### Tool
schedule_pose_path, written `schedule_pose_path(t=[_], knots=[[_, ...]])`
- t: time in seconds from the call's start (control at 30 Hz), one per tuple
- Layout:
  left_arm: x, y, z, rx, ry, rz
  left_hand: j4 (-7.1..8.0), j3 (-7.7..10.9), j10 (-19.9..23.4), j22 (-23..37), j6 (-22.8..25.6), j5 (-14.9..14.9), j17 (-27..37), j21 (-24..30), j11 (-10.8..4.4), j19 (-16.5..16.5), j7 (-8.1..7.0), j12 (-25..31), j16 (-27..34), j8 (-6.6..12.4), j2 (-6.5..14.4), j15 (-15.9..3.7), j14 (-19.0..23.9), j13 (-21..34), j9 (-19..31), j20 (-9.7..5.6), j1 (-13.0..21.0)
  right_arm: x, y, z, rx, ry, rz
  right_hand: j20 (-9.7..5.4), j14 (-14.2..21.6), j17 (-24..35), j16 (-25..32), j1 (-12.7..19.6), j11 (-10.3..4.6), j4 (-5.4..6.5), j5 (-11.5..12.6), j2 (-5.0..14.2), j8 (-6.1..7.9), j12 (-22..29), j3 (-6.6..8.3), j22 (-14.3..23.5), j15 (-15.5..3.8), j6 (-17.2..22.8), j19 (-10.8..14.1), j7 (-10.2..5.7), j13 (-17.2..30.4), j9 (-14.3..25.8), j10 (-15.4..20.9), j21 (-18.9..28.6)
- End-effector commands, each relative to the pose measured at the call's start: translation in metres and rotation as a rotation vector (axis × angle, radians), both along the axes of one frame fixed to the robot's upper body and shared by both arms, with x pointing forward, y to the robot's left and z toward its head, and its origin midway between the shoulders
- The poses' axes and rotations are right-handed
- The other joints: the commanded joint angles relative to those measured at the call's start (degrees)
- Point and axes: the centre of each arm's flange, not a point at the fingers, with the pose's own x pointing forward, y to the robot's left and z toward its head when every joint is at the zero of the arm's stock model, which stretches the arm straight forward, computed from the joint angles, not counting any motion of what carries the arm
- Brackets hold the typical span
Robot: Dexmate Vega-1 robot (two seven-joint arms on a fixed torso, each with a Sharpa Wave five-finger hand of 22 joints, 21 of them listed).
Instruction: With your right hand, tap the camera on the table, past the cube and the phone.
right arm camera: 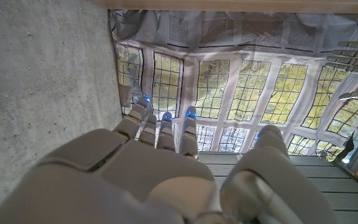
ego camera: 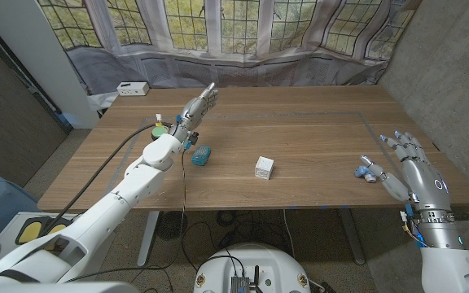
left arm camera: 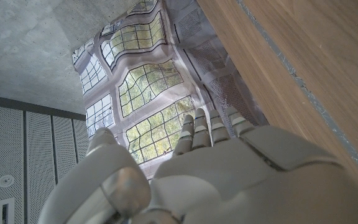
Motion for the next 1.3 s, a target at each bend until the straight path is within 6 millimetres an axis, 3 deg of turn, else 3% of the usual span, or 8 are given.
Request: schedule_pose_path(t=[0.03,0.47,0.57,0.67,0.97,1.07,1.3], knots=[[0.0,0.0,-0.004,-0.001,0.012,-0.001,-0.39,0.25,0.47,0.33,0.98,-0.06,0.13,-0.18,-0.4,-0.11,-0.09,-0.19,-0.04,0.14,0.21,-0.31,0.25,0.33,0.24,0.78,0.45,-0.001,-0.003,0.01,-0.042,0.073,-0.061,0.84,-1.04,0.23,-0.1,-0.29,0.0,0.04,0.36,-0.15,0.71,-0.18,-0.12,0.31,0.72,1.68,-1.02,-0.57,0.26,0.08,-0.69,-0.2],[0.0,-0.002,0.0,0.005,0.009,-0.001,-0.48,0.33,0.77,0.34,1.68,-0.08,0.12,-0.18,-0.5,-0.11,-0.28,-0.19,0.01,0.28,0.33,-0.46,0.51,0.34,0.25,0.71,0.53,-0.001,-0.008,0.021,-0.073,0.16,-0.1,2.11,-4.99,0.2,-0.53,-0.62,0.14,0.17,0.27,0.12,1.19,-0.76,-0.13,0.37,1.66,6.27,-5.35,-1.2,0.24,0.04,-3.66,-0.3],[0.0,-0.001,0.0,-0.001,0.007,0.001,-0.5,0.35,0.84,0.34,1.91,-0.09,0.12,-0.18,-0.47,-0.11,-0.32,-0.19,0.03,0.33,0.36,-0.47,0.62,0.34,0.26,0.61,0.55,0.002,-0.008,0.023,-0.082,0.186,-0.106,2.11,-5.71,0.21,-0.55,-0.65,0.85,0.17,0.25,0.19,1.24,-0.83,-0.11,0.38,1.67,7.09,-6.03,-0.65,0.21,0.03,-4.3,-0.26],[-0.001,0.0,0.0,-0.006,0.01,0.004,-0.51,0.36,0.79,0.34,2.05,-0.1,0.12,-0.18,-0.41,-0.11,-0.32,-0.24,0.04,0.35,0.38,-0.47,0.67,0.34,0.26,0.58,0.56,0.004,-0.009,0.026,-0.092,0.199,-0.11,2.47,-6.97,0.24,-0.58,-0.78,0.48,0.22,0.2,0.23,0.92,-1.08,-0.14,0.39,1.75,7.41,-7.67,-0.1,0.16,0.0,-5.83,-0.36],[-0.003,0.001,-0.002,-0.013,0.013,0.013,-0.55,0.39,0.93,0.35,2.43,-0.11,0.12,-0.18,-0.31,-0.11,-0.37,-0.25,0.02,0.39,0.44,-0.56,0.73,0.34,0.27,0.61,0.58,0.011,-0.012,0.03,-0.101,0.247,-0.123,2.69,-10.71,0.41,-0.76,-1.35,-0.38,0.54,0.1,0.64,0.13,-1.27,-0.16,0.42,1.82,7.76,-12.45,-0.51,0.12,-0.01,-9.21,-0.7],[-0.004,0.002,-0.002,-0.014,0.014,0.017,-0.56,0.4,0.94,0.35,2.5,-0.12,0.12,-0.17,-0.35,-0.09,-0.39,-0.27,0.0,0.39,0.45,-0.54,0.72,0.34,0.27,0.62,0.59,0.014,-0.012,0.031,-0.103,0.263,-0.123,3.36,-11.74,0.43,-0.8,-1.46,-0.18,0.59,0.06,0.73,-0.03,-1.23,-0.16,0.44,1.85,7.9,-13.49,-0.61,0.12,-0.01,-9.9,-0.65],[-0.004,0.002,-0.001,-0.021,0.011,0.021,-0.58,0.43,0.94,0.35,2.71,-0.13,0.12,-0.16,-0.24,-0.06,-0.34,-0.31,0.0,0.41,0.5,-0.42,0.76,0.35,0.28,0.68,0.6,0.02,-0.013,0.033,-0.111,0.312,-0.131,3.26,-13.97,0.47,-0.78,-1.66,-0.3,0.68,-0.03,0.98,-0.46,-1.28,-0.1,0.48,2.05,8.15,-16.18,-0.74,0.1,0.0,-12.14,-0.58]])
